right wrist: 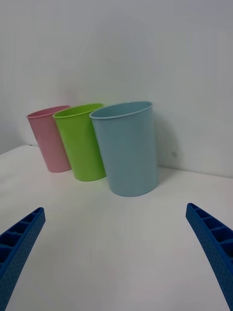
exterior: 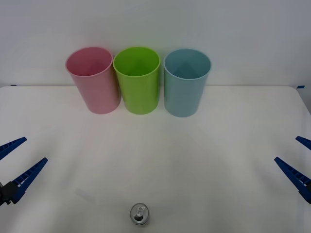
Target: Grasp the object on the table and drop it into the matching bin: aluminum can to the light blue bin, PET bottle to the pink bin.
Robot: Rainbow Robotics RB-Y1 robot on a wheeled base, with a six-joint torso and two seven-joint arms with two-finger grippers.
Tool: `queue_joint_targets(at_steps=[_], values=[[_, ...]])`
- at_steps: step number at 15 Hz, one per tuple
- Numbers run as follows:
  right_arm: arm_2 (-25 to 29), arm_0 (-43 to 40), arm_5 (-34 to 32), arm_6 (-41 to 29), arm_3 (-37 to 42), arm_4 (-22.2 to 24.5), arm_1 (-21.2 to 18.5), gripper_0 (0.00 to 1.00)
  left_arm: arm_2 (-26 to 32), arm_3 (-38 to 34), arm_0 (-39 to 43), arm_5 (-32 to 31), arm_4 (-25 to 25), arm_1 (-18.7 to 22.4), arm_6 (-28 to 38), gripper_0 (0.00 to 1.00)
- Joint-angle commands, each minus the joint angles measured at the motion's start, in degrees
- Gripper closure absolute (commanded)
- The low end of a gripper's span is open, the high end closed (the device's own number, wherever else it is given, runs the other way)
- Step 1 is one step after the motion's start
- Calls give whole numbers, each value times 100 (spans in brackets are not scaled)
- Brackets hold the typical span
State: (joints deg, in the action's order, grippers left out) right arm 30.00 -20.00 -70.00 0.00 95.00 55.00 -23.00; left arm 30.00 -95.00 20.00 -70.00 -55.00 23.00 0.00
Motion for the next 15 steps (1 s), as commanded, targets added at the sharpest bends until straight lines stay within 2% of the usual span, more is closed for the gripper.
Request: queue_joint_targets(at_steps=[1, 5, 10, 15], values=[[0, 0, 0, 0, 0, 0, 0, 0, 0, 0, 0, 0, 0, 0, 0, 0], [-117, 5, -49, 53, 19, 28, 120, 0, 0, 0, 0, 0, 0, 0, 0, 0], [-398, 5, -102, 158, 19, 90, -3, 0, 0, 0, 0, 0, 0, 0, 0, 0], [-882, -13, -189, 273, 19, 485, -47, 0, 0, 0, 0, 0, 0, 0, 0, 0]])
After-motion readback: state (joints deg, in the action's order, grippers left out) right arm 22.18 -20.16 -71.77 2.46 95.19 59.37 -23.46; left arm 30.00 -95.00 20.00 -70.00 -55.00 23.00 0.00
